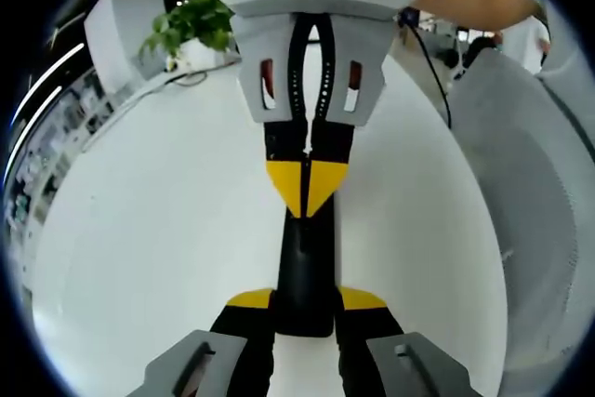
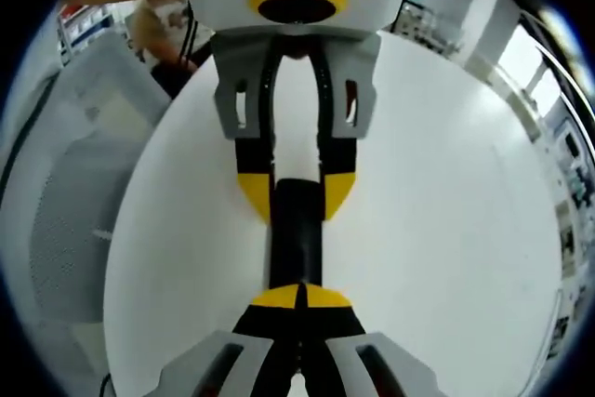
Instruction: Press the specified remote control buttons in sequence, fully releasing each button before pressing the next.
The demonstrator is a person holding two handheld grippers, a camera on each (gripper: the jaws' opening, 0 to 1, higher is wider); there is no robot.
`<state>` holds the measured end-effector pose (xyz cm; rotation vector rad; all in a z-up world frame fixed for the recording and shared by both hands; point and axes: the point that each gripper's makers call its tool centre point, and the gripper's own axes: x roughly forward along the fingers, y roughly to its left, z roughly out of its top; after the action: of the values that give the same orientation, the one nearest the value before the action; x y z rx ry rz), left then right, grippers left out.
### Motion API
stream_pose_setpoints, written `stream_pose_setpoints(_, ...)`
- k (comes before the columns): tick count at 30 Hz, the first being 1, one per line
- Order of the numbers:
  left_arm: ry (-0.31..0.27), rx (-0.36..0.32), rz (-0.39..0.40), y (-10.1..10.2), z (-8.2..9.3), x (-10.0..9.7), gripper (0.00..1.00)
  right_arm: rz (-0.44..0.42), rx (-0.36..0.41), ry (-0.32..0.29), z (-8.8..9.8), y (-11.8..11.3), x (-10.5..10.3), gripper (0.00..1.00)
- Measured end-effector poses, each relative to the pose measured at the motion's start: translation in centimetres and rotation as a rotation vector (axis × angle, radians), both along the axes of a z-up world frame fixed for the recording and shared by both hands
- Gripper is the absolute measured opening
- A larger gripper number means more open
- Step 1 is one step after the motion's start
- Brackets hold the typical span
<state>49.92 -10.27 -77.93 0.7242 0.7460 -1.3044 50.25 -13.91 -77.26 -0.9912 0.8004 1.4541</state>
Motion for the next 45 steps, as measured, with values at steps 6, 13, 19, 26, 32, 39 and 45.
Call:
stream_pose_setpoints(6,0.002,0.0,0.001,0.0,0.0,0.0,0.24,0.009,-0.011,-0.014,0.0,0.0,-0.1,0.0)
stream_pose_setpoints(13,0.006,0.008,0.0,0.0,0.0,0.0,0.24,0.012,-0.012,-0.025,0.0,0.0,0.0,0.0)
stream_pose_setpoints(19,0.008,0.012,-0.001,0.0,0.0,0.0,0.24,0.005,0.003,-0.033,0.1,0.0,-0.1,0.0)
stream_pose_setpoints(26,0.007,0.015,-0.001,0.0,0.0,0.0,0.24,0.02,0.005,-0.051,0.2,0.0,0.0,0.0)
stream_pose_setpoints(32,0.003,0.016,-0.003,-0.1,0.0,0.1,0.24,-0.006,0.059,-0.061,1.5,0.2,0.1,0.0)
stream_pose_setpoints(39,0.004,0.022,-0.004,-0.1,0.0,0.1,0.24,-0.025,0.084,-0.086,2.5,-0.1,-0.1,0.0)
stream_pose_setpoints(45,0.004,0.022,0.001,-0.1,0.0,0.0,0.24,-0.029,0.079,-0.09,2.8,-0.4,-0.3,0.0)
